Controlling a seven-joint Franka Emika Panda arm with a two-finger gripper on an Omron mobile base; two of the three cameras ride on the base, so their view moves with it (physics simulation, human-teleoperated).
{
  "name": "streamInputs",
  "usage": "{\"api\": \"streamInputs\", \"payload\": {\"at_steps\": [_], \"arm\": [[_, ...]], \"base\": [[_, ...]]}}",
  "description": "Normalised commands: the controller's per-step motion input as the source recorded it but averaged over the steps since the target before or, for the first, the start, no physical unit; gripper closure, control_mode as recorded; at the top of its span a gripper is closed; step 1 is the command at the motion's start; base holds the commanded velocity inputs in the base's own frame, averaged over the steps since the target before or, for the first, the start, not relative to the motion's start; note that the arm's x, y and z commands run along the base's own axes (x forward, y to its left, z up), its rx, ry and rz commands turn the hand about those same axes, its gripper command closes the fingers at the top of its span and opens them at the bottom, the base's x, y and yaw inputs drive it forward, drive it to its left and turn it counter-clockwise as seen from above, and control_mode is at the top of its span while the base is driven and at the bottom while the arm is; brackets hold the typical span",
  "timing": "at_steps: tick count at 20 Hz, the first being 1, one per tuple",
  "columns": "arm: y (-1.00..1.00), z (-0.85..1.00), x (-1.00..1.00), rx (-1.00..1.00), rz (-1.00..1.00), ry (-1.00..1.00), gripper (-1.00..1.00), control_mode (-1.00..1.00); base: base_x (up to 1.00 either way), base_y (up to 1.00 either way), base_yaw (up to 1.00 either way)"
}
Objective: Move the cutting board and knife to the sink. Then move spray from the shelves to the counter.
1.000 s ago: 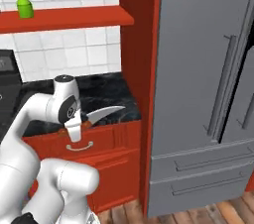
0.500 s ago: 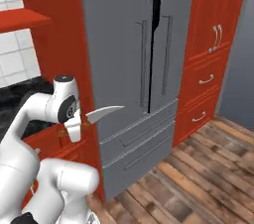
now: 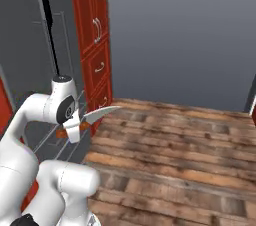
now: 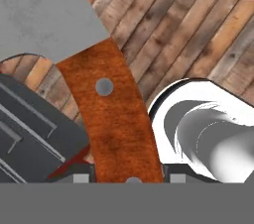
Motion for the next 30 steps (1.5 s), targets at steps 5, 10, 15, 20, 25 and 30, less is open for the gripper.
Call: {"api": "streamInputs", "payload": {"at_steps": [5,10,15,20,25,30], "arm": [[0.00,0.00,0.00,0.00,0.00,0.00,1.00,1.00],[0.00,0.00,0.00,0.00,0.00,0.00,1.00,1.00],[0.00,0.00,0.00,0.00,0.00,0.00,1.00,1.00],[0.00,0.00,0.00,0.00,0.00,0.00,1.00,1.00],[0.00,0.00,0.00,0.00,0.00,0.00,1.00,1.00],[0.00,0.00,0.00,0.00,0.00,0.00,1.00,1.00]], "base": [[0.00,0.00,-1.00],[0.06,0.02,-0.93],[0.65,0.19,-0.35],[0.89,0.17,0.03],[0.91,0.09,0.06],[0.93,0.00,0.00]]}}
